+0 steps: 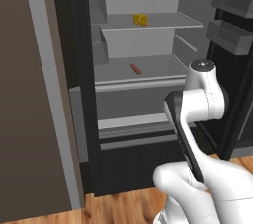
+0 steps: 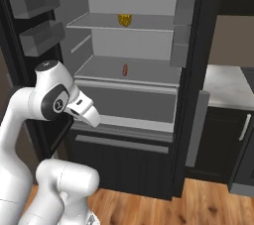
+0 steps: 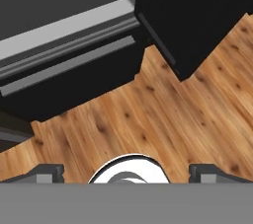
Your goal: Retrieve the sausage and cheese from the fridge and place them on the cutting board on the counter.
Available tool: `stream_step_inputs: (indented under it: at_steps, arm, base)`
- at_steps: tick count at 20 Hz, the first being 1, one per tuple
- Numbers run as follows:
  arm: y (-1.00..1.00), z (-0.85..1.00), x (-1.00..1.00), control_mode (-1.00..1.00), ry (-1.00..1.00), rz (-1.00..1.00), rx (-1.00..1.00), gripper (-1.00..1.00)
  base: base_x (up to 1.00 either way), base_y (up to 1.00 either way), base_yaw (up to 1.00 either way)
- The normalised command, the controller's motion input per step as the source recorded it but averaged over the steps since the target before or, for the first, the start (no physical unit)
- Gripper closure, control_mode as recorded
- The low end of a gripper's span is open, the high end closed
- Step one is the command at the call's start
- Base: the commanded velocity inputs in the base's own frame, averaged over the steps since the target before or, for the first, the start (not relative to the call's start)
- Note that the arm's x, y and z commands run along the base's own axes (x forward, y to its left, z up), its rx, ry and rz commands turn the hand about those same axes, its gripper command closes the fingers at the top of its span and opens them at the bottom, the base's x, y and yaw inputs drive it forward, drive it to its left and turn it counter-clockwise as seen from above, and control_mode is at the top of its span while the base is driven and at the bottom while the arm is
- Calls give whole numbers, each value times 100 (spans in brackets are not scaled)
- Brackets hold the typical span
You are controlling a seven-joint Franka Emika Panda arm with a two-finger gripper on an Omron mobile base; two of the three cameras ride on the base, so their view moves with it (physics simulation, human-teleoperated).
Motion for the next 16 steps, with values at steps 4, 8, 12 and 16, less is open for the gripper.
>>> stream_step_inputs:
  at_steps: [4, 8, 12, 16]
  arm:
    - [0, 0, 0, 100, 0, 0, 0, -100]
    - [0, 0, 0, 100, 0, 0, 0, -100]
    - [0, 0, 0, 100, 0, 0, 0, -100]
    - [0, 0, 0, 100, 0, 0, 0, -100]
  base:
    - [30, -45, 5]
    - [33, -41, 9]
    - [38, -4, 6]
    - [59, 22, 0]
